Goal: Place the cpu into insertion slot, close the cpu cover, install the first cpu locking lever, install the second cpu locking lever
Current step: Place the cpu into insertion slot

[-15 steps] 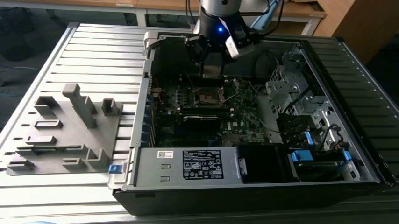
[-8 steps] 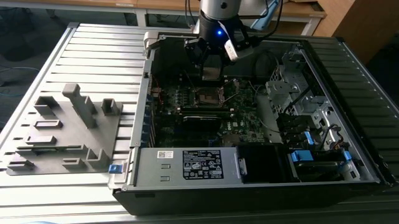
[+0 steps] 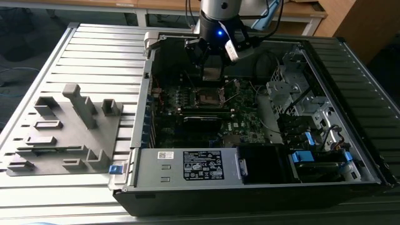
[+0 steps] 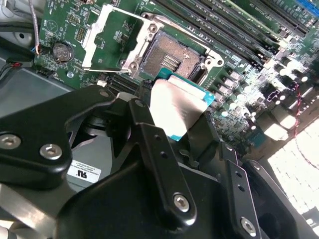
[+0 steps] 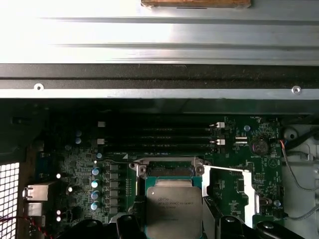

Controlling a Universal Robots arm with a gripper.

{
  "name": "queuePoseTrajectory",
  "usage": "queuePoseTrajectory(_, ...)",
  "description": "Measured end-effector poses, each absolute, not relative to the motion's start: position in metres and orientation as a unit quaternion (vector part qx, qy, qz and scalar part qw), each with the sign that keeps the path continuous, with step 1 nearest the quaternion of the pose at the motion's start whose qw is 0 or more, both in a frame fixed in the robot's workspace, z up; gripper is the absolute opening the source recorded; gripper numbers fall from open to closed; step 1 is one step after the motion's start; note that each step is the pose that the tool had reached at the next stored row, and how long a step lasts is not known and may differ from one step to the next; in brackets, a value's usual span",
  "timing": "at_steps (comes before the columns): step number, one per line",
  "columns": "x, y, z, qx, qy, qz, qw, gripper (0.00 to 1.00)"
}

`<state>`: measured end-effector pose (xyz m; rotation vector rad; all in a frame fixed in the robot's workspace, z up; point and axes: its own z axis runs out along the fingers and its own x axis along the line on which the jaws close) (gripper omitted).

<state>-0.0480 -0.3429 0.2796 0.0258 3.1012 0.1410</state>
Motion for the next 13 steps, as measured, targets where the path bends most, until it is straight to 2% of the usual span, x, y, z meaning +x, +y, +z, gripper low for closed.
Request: queuePoseTrajectory(13,-0.049,-0.343,0.26,0.008,0.999,0.045,0.02,0.54)
